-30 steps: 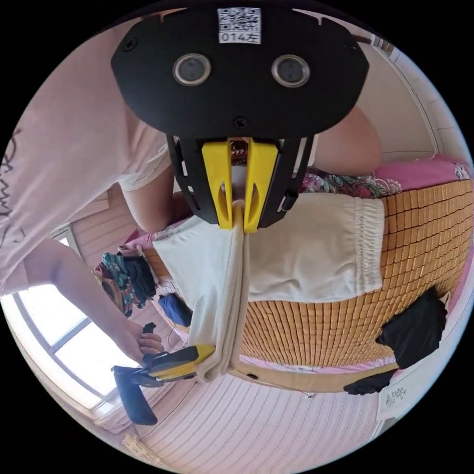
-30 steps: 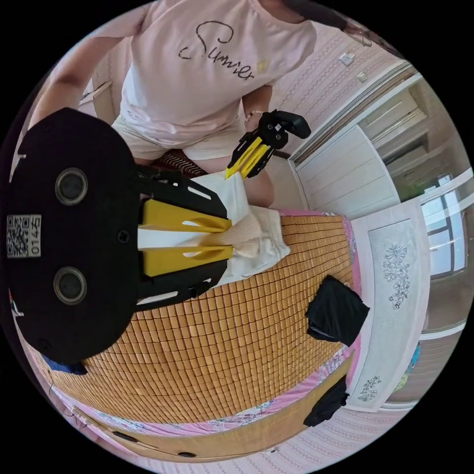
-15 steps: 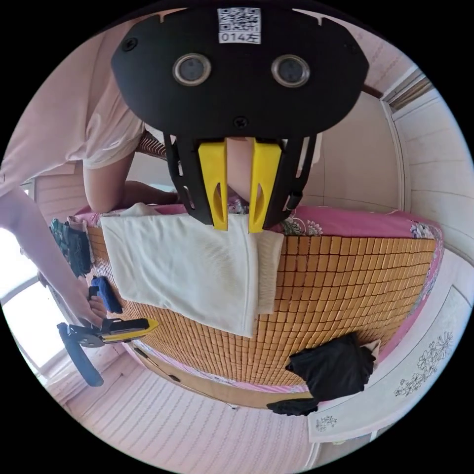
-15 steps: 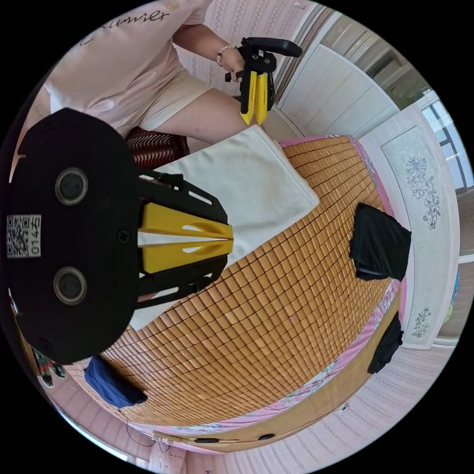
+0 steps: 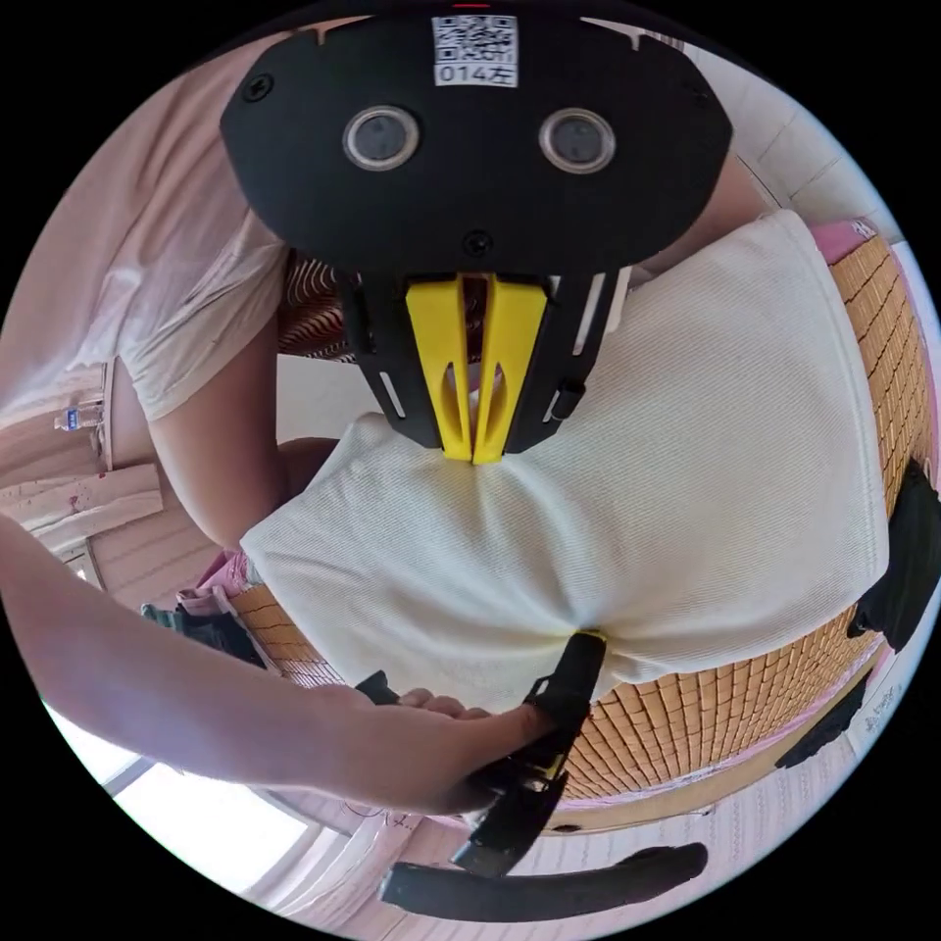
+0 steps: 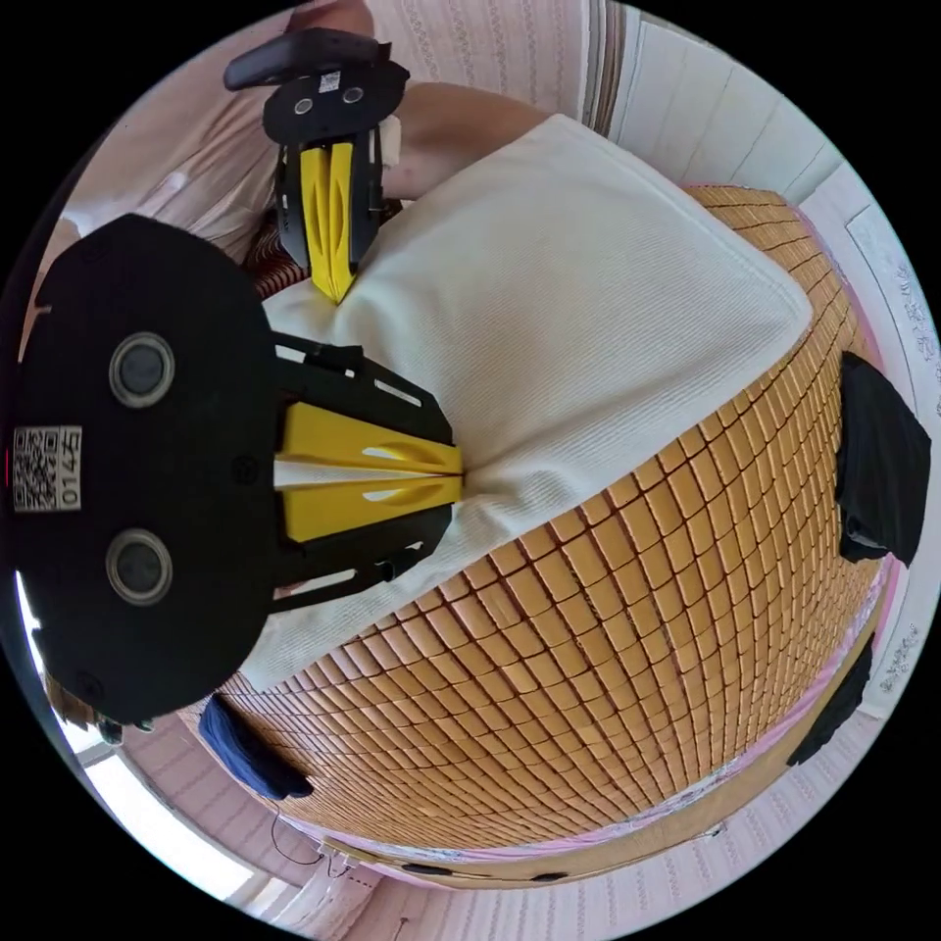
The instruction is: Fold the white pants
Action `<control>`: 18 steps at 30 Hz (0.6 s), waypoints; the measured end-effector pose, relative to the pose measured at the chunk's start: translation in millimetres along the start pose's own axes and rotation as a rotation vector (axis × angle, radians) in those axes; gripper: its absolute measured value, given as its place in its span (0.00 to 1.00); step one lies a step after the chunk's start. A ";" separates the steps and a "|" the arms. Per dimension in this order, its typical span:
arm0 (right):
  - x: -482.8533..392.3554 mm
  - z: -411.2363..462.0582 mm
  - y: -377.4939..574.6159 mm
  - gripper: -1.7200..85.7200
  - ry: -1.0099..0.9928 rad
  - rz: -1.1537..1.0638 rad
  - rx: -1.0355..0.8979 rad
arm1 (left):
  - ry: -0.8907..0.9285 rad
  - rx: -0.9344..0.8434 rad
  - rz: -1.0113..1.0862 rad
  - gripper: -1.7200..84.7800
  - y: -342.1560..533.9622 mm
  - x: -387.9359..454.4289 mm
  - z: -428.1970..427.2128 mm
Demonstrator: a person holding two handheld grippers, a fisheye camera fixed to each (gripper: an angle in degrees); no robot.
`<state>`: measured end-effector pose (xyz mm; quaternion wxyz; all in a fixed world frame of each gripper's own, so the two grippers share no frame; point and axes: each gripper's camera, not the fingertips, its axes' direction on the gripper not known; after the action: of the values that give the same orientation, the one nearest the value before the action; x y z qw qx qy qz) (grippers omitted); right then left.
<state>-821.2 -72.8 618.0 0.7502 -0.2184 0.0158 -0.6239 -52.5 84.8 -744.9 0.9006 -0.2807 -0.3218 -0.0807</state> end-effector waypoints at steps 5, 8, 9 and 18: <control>7.8 -9.9 20.0 0.01 0.028 -0.008 0.031 | 0.004 0.000 0.028 0.01 -5.3 11.5 -5.1; 15.8 4.6 38.6 0.01 -0.035 0.059 0.059 | -0.035 -0.019 0.063 0.01 -6.6 22.3 12.0; 20.5 -1.6 55.0 0.02 -0.075 0.085 0.098 | -0.040 -0.012 0.063 0.01 -8.2 24.4 13.2; 32.7 -5.0 383.5 0.11 -0.242 0.625 0.531 | 0.032 0.074 0.129 0.08 -53.1 27.0 -29.2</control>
<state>-459.1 -56.8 488.4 0.9299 -0.0742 -0.1680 -0.3188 -33.1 25.4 -722.5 0.9187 -0.2661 -0.2913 -0.0153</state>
